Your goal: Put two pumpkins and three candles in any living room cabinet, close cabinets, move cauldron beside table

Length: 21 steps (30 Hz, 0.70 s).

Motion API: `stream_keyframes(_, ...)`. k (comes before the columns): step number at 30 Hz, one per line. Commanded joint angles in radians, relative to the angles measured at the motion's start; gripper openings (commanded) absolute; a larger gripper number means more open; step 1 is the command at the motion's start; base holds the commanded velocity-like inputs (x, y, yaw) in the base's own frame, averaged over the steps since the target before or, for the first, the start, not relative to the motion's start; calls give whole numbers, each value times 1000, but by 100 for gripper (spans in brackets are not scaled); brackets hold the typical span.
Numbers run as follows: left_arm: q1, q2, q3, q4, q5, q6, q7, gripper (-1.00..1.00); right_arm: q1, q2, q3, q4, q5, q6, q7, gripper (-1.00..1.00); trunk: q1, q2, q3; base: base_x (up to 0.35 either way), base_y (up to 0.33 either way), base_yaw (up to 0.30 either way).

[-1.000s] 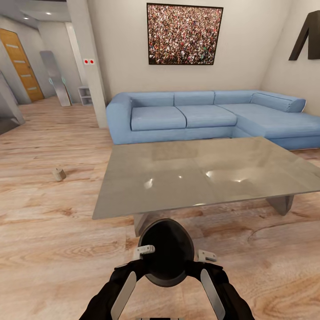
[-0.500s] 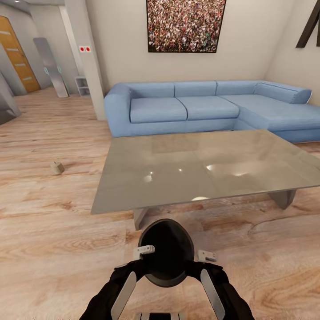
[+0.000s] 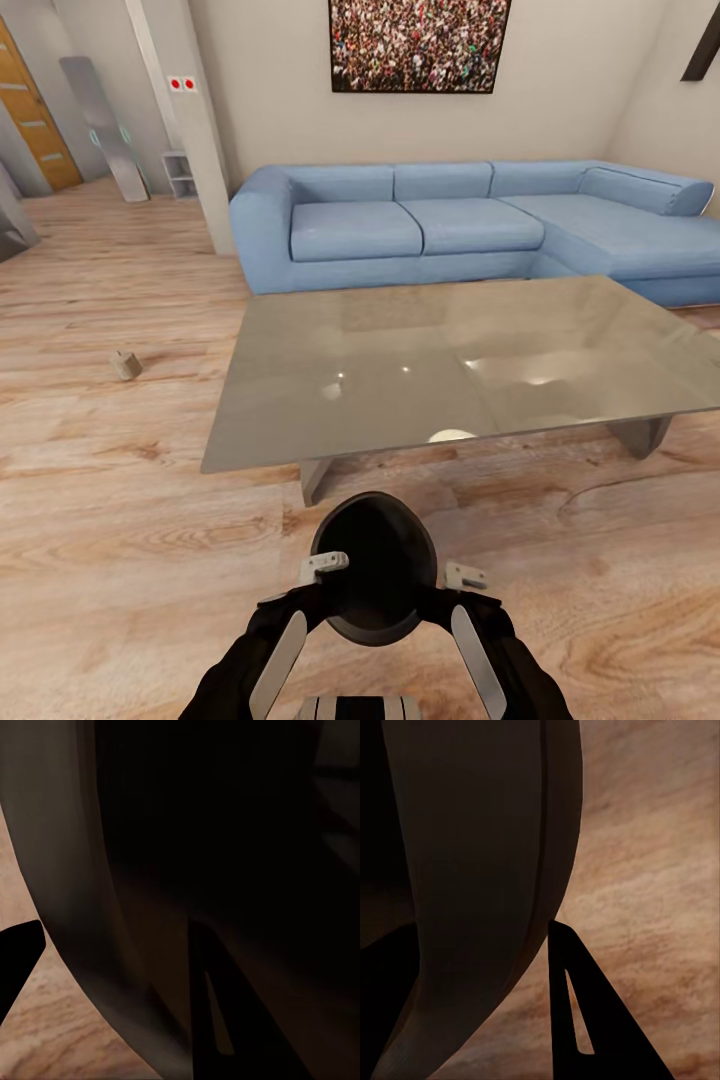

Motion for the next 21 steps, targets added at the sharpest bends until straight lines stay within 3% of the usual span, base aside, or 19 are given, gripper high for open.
stream_keyframes(1,-1,0,-2,-15,39,-1,9,-100,-1,-5,0,-2,9,5,-9,-100,0,0,-1,0,0,0)
stream_keyframes(21,-1,0,-2,-18,39,1,9,-100,-1,-5,-5,-3,7,6,-9,-100,0,0,-1,71,0,0)
